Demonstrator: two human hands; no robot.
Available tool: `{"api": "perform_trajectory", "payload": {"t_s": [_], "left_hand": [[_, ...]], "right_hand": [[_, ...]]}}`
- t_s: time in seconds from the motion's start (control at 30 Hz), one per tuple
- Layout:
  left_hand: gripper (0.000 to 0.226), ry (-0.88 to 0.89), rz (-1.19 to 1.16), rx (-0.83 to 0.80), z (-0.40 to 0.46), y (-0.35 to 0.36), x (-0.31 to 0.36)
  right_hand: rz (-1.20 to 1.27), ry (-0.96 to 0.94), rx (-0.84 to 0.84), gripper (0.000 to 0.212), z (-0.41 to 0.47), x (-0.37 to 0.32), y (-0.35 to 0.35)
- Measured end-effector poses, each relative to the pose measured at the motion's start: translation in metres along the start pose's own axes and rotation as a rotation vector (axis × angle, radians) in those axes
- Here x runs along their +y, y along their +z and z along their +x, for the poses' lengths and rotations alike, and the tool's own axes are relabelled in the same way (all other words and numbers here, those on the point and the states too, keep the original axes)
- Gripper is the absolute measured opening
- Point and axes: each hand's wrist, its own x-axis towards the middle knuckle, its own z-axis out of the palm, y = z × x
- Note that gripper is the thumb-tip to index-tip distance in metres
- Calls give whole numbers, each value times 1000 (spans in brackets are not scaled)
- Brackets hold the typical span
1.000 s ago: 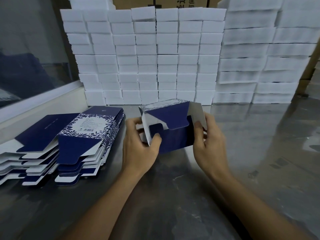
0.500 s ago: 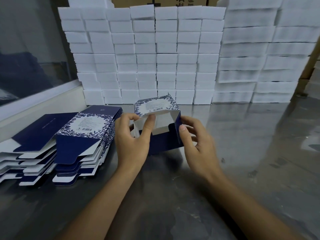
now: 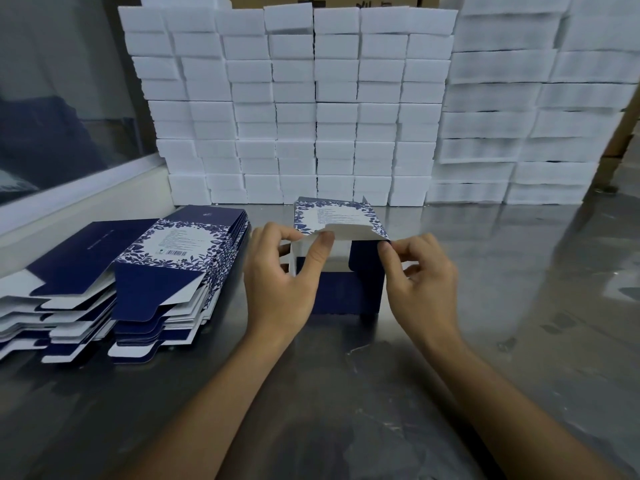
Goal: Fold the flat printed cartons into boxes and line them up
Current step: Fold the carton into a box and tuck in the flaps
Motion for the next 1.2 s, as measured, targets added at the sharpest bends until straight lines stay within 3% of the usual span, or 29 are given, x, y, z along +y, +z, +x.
{"api": "perform_trajectory", "payload": {"t_s": [0.13,0.3,0.53,0.7,0.83,1.0,1.07,1.2], "left_hand": [[51,-2,15,6,2,-1,-2],[46,42,78,18,3,-3,-3],[44,54,90,2,2,-3,-4],[44,74,111,6,4,-3,-6],[44,72,109,2,4,-4,-6],[46,72,108,4,3,-4,-6],[47,68,106,6,3,-4,-5],[47,69,105,0,3,-4,-5]], "right_hand": [[2,68,-52,11,1,1,-1],[-91,263,-325,16,-4,10,0],[-26,288,-315,39,-1,10,0],[-93,305,-417,9,-2,12,-1],[-270,296,-570,17,-7,15,1],[-191,371,-544,20,-2,16,0],[-196,390,-534,6,-3,15,0],[-88,381,-440,72,-9,10,1]]}}
